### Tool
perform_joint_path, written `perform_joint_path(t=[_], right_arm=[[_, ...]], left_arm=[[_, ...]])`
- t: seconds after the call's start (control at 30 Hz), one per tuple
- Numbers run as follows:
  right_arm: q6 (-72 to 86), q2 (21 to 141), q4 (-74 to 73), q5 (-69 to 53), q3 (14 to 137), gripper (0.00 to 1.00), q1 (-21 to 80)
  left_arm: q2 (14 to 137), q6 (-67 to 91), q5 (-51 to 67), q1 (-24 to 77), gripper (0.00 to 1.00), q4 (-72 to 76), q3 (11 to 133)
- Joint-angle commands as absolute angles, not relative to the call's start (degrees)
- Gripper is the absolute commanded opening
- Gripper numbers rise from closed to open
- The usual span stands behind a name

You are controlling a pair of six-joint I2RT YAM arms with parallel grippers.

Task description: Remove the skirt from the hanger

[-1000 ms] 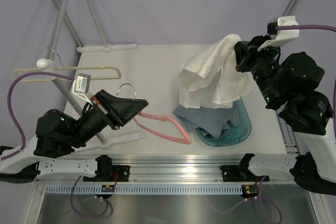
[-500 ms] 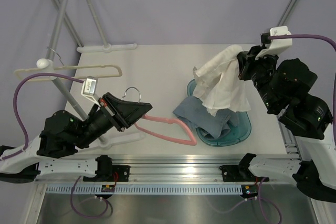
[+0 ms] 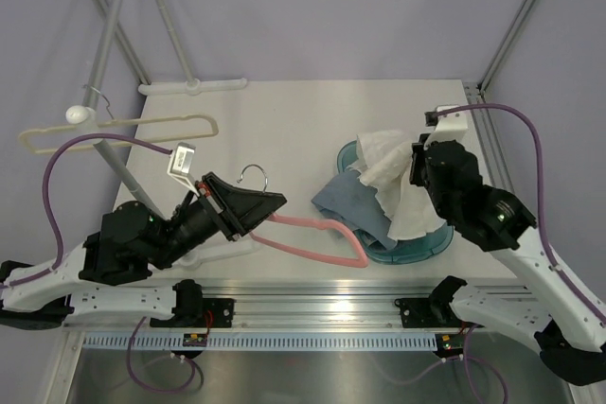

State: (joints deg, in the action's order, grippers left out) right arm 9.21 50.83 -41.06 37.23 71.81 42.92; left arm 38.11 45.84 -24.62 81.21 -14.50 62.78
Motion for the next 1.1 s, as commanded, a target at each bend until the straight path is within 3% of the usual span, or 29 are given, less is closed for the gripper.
perform_joint_path(t=[0.0, 0.27, 0.3, 0.37, 0.4, 0.47, 0.7, 1.07], right_arm=[[17.82, 54.39, -44.10, 35.86, 67.25, 0.02, 39.56], [37.78, 67.48, -46.06, 28.14, 57.14, 0.30, 38.15], [38.49, 68.20, -45.18, 27.60, 56.08, 0.46, 38.14], [38.76, 70.12, -45.17, 27.51, 55.90, 0.69, 38.23], [38.32, 70.66, -46.05, 28.12, 57.03, 0.87, 38.15], [35.52, 71.63, -48.33, 30.66, 59.66, 0.99, 38.23], [26.55, 70.05, -56.07, 32.52, 74.34, 1.00, 40.16], [28.30, 74.60, -53.98, 27.70, 75.50, 0.99, 55.98]], left_arm=[[37.88, 47.63, -24.00, 81.30, 0.00, -10.11, 62.40], [37.71, 48.25, -23.29, 81.30, 0.00, -10.02, 61.78], [37.62, 48.43, -23.20, 81.30, 0.00, -10.28, 61.96], [37.36, 48.43, -23.12, 81.39, 0.00, -11.16, 62.31], [37.01, 48.43, -23.12, 81.30, 0.00, -11.34, 62.31], [36.48, 48.43, -23.47, 81.30, 0.00, -12.04, 62.23], [35.95, 48.25, -24.17, 81.30, 0.00, -11.16, 60.91], [36.39, 47.72, -24.26, 81.30, 0.00, -11.43, 61.53]])
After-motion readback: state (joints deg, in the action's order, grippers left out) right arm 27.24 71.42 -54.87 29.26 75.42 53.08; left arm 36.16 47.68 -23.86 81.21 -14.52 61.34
